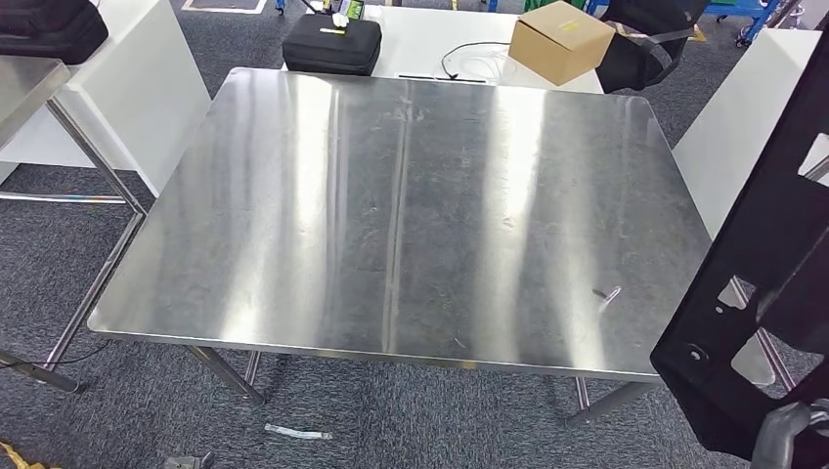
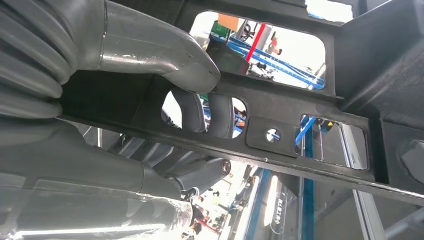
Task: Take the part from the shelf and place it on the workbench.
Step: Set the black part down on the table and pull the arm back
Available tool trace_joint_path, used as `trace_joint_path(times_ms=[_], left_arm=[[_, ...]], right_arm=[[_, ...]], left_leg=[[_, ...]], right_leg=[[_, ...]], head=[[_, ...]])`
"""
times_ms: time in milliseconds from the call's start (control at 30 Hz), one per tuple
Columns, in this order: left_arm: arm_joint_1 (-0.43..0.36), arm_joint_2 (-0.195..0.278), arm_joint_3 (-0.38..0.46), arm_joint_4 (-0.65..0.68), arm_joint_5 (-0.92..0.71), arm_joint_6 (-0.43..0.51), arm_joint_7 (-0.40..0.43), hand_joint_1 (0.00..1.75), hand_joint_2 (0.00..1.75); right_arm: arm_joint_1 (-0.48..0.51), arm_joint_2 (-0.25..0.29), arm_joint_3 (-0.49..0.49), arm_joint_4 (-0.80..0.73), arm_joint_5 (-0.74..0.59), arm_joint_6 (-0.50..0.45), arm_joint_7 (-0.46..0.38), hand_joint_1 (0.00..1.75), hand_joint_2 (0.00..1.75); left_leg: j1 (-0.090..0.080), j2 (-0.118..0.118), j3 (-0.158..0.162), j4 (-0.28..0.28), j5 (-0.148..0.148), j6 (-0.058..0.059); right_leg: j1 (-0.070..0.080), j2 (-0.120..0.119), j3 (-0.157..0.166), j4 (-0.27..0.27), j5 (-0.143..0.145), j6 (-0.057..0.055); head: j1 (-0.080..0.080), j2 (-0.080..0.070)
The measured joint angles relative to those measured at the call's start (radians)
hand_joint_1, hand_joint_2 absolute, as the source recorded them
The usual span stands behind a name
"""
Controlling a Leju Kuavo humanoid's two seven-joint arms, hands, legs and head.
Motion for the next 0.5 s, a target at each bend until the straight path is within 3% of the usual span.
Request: trace_joint_path(times_ms=[100, 233, 300, 400, 500], left_arm=[[0.0, 0.001, -0.001, 0.003, 0.0, 0.001, 0.0, 0.0, 1.75], [0.0, 0.001, -0.001, 0.005, 0.0, 0.002, 0.0, 0.0, 1.75], [0.0, 0.001, -0.002, 0.005, 0.0, 0.002, 0.0, 0.0, 1.75], [-0.006, 0.002, -0.014, 0.01, 0.001, -0.004, -0.001, 0.0, 1.75], [-0.032, 0.007, -0.041, 0.031, 0.01, -0.013, -0.01, 0.0, 1.75]], right_arm=[[-0.001, -0.003, 0.004, 0.003, 0.001, 0.0, 0.0, 1.75, 1.75], [-0.002, -0.004, 0.01, 0.006, 0.002, 0.0, 0.0, 1.75, 1.75], [-0.002, -0.011, 0.015, 0.008, 0.011, 0.0, 0.002, 1.75, 1.75], [-0.015, -0.052, 0.038, 0.016, 0.081, 0.0, 0.024, 1.75, 1.75], [-0.071, -0.118, 0.083, 0.034, 0.224, 0.015, 0.102, 1.75, 1.75]], left_leg=[[-0.001, 0.0, 0.0, 0.0, -0.002, 0.003], [-0.001, 0.001, 0.0, 0.001, -0.002, 0.003], [0.0, 0.001, 0.001, 0.001, -0.002, 0.003], [0.001, 0.002, 0.001, 0.0, -0.001, 0.002], [0.001, 0.003, 0.002, -0.001, -0.001, 0.001]], right_leg=[[0.0, 0.0, 0.003, -0.002, 0.002, 0.005], [0.0, 0.0, 0.006, -0.002, 0.002, 0.024], [0.001, 0.0, 0.006, -0.002, 0.002, 0.025], [0.002, 0.0, 0.005, 0.0, 0.002, 0.025], [0.002, 0.001, 0.005, 0.002, 0.002, 0.025]], head=[[0.0, 0.0], [-0.001, 0.0], [-0.001, 0.0], [-0.001, 0.0], [-0.001, 0.0]])
